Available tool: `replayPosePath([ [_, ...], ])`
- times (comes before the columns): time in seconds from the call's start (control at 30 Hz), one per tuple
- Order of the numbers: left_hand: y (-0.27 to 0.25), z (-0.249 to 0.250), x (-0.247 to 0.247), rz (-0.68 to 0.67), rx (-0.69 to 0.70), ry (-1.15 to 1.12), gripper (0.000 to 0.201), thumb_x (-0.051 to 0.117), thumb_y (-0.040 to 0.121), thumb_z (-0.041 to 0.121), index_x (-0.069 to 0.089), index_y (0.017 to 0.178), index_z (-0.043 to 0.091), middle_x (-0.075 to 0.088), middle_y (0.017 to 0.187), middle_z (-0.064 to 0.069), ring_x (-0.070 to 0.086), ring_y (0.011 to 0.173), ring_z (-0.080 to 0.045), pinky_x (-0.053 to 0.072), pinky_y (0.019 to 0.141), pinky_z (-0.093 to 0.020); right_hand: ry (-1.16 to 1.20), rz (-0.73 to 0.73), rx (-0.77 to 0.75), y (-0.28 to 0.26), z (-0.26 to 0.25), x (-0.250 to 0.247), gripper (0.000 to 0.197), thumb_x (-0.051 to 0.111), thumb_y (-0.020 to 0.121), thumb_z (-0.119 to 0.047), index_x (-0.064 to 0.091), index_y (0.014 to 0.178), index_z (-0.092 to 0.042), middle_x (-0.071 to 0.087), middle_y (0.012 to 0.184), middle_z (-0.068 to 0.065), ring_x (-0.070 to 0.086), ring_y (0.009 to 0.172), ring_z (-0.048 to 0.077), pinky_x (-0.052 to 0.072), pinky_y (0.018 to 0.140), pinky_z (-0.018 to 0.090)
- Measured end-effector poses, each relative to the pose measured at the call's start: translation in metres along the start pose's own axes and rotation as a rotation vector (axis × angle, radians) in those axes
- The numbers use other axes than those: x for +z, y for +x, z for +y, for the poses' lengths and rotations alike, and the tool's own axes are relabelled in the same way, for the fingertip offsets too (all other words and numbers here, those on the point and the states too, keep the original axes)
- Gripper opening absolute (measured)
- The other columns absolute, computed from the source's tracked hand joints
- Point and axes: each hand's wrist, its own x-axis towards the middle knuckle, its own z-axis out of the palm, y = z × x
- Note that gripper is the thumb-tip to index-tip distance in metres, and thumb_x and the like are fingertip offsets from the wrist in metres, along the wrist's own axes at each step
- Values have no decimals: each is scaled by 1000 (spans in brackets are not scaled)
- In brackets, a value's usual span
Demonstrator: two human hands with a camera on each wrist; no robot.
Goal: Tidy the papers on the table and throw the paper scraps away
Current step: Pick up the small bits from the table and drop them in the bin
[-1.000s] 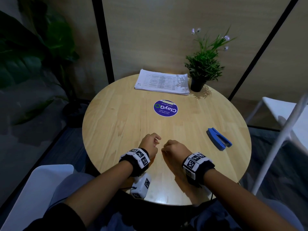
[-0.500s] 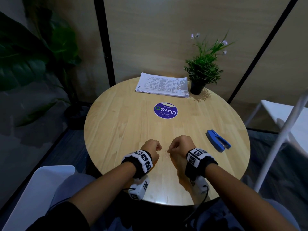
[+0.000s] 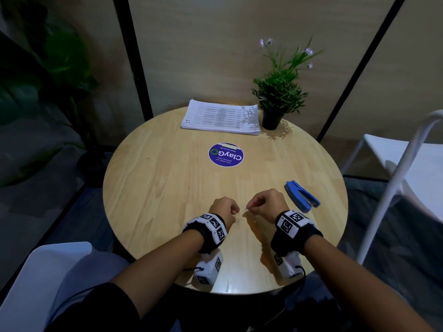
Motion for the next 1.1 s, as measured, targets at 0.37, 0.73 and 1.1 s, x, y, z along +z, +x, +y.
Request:
replayPosePath([
  [0.37, -4, 4, 11, 26, 62, 138, 36, 63, 87, 12, 60, 123, 9, 54, 125, -13, 56, 112, -29, 46, 96, -30, 31, 15, 6, 2, 6, 2, 7, 70, 79, -4, 75, 79, -9, 73, 84, 7, 68, 83, 18, 55, 81, 26],
  [0.73, -3, 5, 8, 17, 18, 108, 49, 74, 77, 23, 58, 122, 10, 56, 121, -7, 57, 109, -24, 45, 86, -24, 42, 25, 29, 1, 16, -9, 10, 68, 81, -3, 74, 77, -10, 70, 79, 3, 66, 81, 17, 53, 76, 24],
  [1.1, 6, 18, 15, -46, 7, 95, 22, 70, 83, 15, 70, 103, 7, 69, 107, -10, 65, 97, -25, 48, 82, -25, 21, 34, 32, -1, 15, -5, 11, 69, 80, -5, 73, 75, -13, 69, 81, 2, 66, 84, 17, 54, 82, 27],
])
